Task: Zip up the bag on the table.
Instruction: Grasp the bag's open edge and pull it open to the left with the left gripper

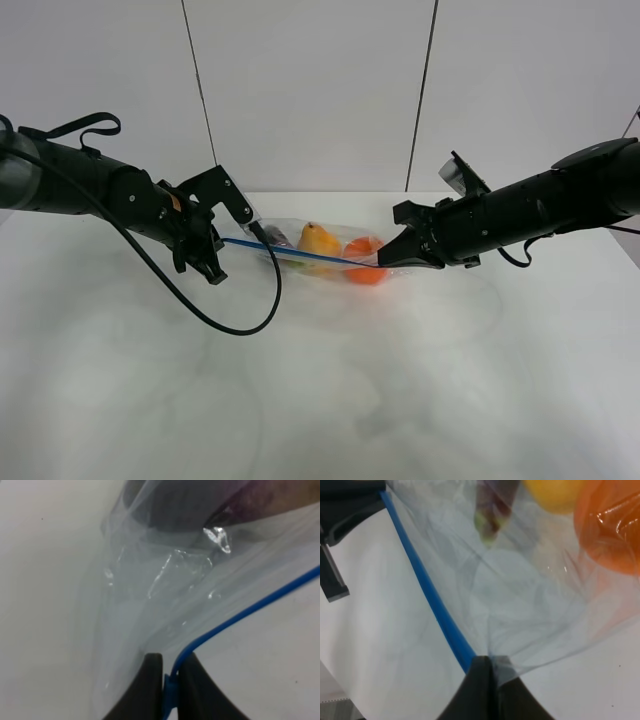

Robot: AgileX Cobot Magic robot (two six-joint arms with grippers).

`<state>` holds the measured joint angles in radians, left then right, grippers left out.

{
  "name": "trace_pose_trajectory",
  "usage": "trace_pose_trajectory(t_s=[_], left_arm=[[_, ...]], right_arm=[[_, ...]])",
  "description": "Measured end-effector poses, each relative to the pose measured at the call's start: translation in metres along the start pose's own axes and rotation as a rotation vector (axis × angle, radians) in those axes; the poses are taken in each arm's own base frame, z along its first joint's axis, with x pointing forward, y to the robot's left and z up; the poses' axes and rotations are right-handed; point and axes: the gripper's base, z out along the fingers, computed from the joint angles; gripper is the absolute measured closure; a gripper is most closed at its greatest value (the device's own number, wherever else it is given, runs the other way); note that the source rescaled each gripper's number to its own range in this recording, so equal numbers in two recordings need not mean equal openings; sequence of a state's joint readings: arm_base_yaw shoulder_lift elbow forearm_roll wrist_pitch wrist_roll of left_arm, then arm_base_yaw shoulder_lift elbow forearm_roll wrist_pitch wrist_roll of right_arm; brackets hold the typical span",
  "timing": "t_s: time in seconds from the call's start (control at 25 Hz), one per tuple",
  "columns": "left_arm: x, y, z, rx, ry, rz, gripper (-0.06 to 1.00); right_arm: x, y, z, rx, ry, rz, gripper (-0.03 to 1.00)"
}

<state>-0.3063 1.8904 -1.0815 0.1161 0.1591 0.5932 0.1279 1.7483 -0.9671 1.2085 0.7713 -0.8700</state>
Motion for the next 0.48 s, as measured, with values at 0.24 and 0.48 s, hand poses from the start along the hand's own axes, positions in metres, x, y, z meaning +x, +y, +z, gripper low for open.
trace_pose_trajectory(t_s=[0.24,0.48], left_arm=[[0.0006,0.0000,0.0000,0.002,0.005,0.002,0.94],[0.0007,0.0000,0.0000,0.002,0.006,0.003,0.94]], right_arm=[[0.0003,-0.0003,0.0000,0.003,0.003,-0.004,0.97],[0.0004,-0.0003,0.0000,0.003,0.004,-0.005,0.97]])
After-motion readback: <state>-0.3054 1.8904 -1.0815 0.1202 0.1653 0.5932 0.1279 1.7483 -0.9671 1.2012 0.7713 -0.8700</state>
